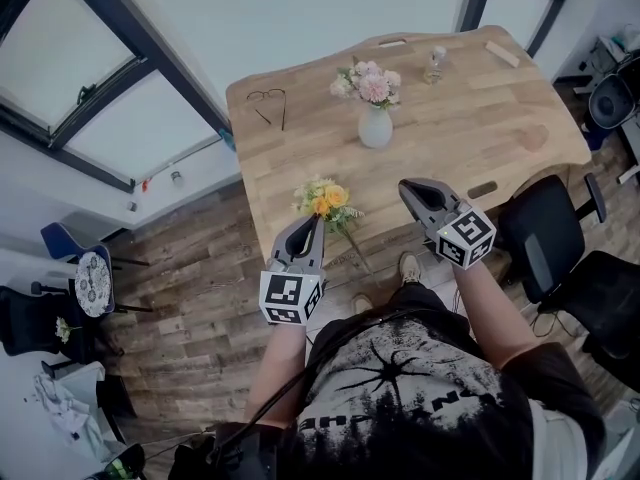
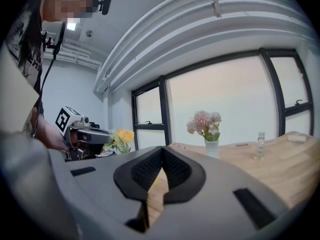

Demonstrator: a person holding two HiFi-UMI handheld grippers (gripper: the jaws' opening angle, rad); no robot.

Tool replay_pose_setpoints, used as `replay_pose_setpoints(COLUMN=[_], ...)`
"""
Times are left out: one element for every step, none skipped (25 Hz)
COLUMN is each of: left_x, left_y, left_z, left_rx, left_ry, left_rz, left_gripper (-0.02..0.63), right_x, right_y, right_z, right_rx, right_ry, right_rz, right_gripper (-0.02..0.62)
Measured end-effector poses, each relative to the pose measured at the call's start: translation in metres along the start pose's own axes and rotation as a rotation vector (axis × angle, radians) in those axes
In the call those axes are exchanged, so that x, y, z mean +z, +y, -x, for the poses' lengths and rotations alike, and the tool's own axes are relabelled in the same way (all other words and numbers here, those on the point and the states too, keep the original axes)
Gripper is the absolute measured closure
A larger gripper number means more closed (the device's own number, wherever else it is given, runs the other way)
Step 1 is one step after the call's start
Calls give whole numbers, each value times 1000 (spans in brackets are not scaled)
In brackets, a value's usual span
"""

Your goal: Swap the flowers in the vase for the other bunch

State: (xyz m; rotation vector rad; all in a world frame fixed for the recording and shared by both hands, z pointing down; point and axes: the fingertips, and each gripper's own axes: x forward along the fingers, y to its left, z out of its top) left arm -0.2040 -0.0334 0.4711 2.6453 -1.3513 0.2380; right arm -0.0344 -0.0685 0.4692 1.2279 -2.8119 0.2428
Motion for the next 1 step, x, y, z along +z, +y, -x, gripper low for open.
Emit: replay_pose_setpoints(left_x=[0], left_y=[0], left_z=[0], left_rx=[1], left_ry=[0], left_rz=[0], left_gripper=[590], right_x=[1], right_y=[-2], right_z=[1], right_rx=[-5], right_ry=[-7], right_rz=[-11], right_gripper=[578])
